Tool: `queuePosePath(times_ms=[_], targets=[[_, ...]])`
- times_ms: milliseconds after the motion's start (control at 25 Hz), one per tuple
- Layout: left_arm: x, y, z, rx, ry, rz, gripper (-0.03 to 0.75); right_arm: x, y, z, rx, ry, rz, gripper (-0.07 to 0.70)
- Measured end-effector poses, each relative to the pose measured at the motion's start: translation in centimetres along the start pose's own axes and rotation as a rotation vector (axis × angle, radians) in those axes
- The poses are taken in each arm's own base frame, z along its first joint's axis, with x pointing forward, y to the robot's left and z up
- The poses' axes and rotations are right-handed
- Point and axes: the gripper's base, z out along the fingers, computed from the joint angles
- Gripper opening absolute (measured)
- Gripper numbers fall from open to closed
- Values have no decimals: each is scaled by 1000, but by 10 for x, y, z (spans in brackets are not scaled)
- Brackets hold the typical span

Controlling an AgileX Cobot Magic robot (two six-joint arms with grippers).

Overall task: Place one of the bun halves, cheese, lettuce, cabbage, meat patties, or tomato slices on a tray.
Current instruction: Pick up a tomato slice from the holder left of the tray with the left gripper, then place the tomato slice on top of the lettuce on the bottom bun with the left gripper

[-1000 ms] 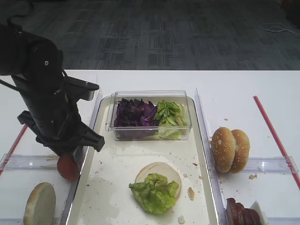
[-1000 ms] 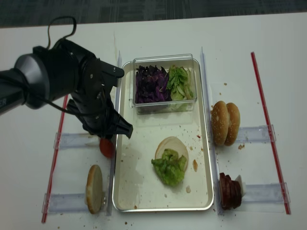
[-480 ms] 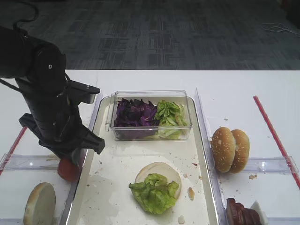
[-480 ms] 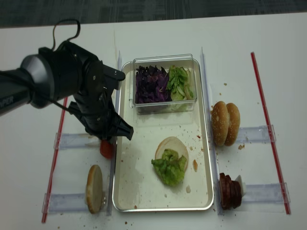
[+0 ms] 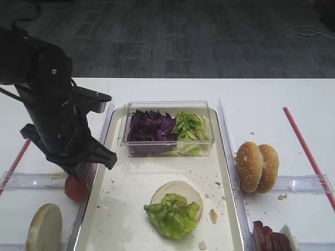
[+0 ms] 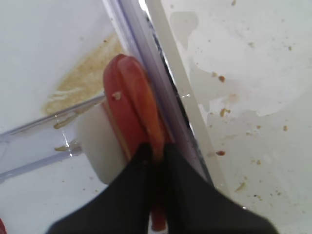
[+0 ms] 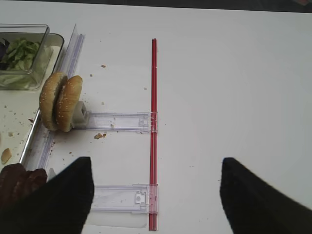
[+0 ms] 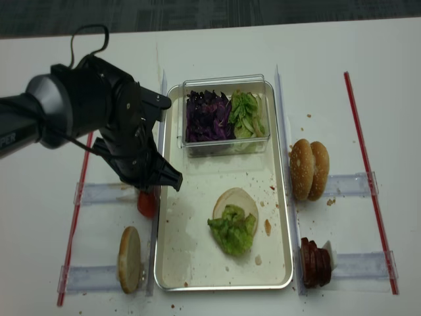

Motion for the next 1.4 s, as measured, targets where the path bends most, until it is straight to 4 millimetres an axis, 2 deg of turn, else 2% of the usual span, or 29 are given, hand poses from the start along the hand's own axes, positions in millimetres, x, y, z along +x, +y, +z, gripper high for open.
queuePosePath(times_ms=[440, 960, 1120, 1400], targets=[[0, 1, -9, -1, -8, -1, 60, 0, 0, 0, 0, 0, 0, 573], [4, -1, -34, 46, -73, -5, 60, 0, 0, 0, 0, 0, 0, 573], [7, -12, -39, 170, -59, 23, 60, 0, 0, 0, 0, 0, -2, 573], [7, -41, -49, 511, -85, 84, 59, 0, 0, 0, 0, 0, -2, 573]])
